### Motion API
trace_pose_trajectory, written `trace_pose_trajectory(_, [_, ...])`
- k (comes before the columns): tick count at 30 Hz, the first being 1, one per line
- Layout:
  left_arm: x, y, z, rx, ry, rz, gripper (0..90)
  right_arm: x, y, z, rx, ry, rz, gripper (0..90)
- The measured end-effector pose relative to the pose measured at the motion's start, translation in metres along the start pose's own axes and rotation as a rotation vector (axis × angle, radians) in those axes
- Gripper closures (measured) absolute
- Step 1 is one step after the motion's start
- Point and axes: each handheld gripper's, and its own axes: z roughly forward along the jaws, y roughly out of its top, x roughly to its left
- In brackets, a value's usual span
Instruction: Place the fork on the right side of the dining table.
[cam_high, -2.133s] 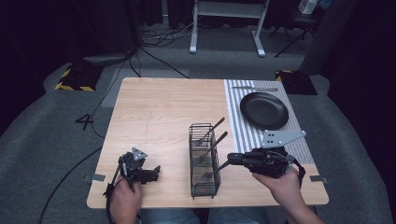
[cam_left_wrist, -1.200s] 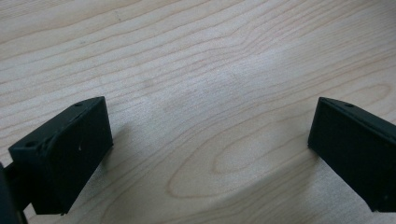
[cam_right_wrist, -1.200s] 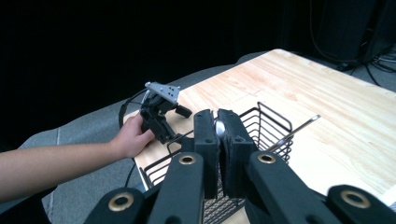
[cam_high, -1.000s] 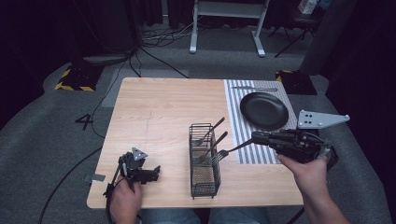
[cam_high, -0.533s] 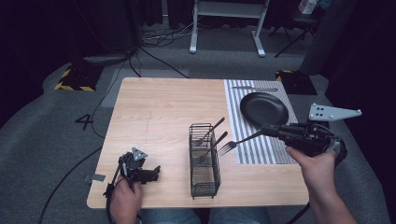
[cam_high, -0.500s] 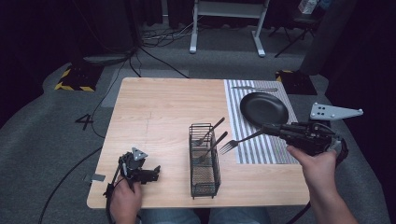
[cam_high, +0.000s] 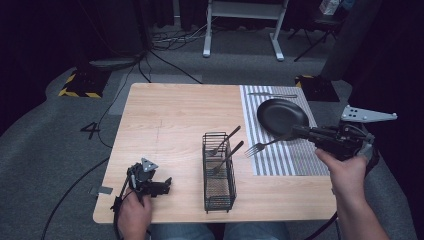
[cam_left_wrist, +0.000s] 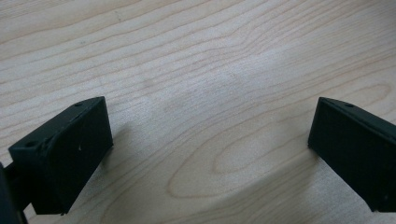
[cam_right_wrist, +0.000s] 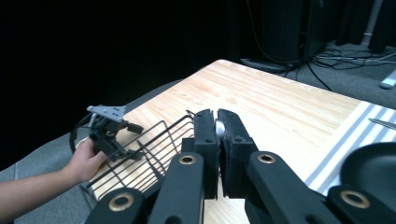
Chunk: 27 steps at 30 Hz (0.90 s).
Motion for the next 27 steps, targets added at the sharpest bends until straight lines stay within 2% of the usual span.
trace_pose_trajectory(1, [0.0,0.0,0.0,0.0,0.0,0.0,0.0,-0.006,-0.001,-0.001,0.0,-0.012,0.012,87.0])
trace_pose_trajectory(6, [0.0,0.0,0.0,0.0,0.0,0.0,0.0,-0.017,-0.003,-0.003,-0.003,-0.035,0.034,87.0])
trace_pose_trajectory(7, [0.0,0.0,0.0,0.0,0.0,0.0,0.0,-0.024,-0.005,-0.003,-0.004,-0.047,0.047,87.0])
trace_pose_trajectory(8, [0.0,0.0,0.0,0.0,0.0,0.0,0.0,-0.024,-0.005,-0.003,-0.004,-0.047,0.047,87.0])
trace_pose_trajectory(11, [0.0,0.0,0.0,0.0,0.0,0.0,0.0,-0.039,-0.009,-0.002,0.001,-0.081,0.072,87.0])
trace_pose_trajectory(12, [0.0,0.0,0.0,0.0,0.0,0.0,0.0,-0.039,-0.009,-0.002,0.001,-0.081,0.072,87.0])
trace_pose_trajectory(15, [0.0,0.0,0.0,0.0,0.0,0.0,0.0,-0.053,-0.014,-0.001,0.009,-0.115,0.094,87.0])
trace_pose_trajectory(16, [0.0,0.0,0.0,0.0,0.0,-0.001,0.0,-0.053,-0.014,-0.001,0.009,-0.115,0.094,87.0])
trace_pose_trajectory(19, [0.0,0.0,0.0,0.0,0.0,0.0,0.0,-0.066,-0.018,0.001,0.027,-0.172,0.112,87.0])
trace_pose_trajectory(22, [0.0,0.0,0.0,0.0,0.0,0.0,0.0,-0.072,-0.021,0.003,0.032,-0.197,0.123,87.0])
trace_pose_trajectory(23, [0.0,0.0,0.0,0.0,0.0,0.0,0.0,-0.079,-0.024,0.004,0.04,-0.216,0.138,87.0])
trace_pose_trajectory(27, [0.0,0.0,0.0,0.0,0.0,0.0,0.0,-0.086,-0.028,0.007,0.055,-0.252,0.148,87.0])
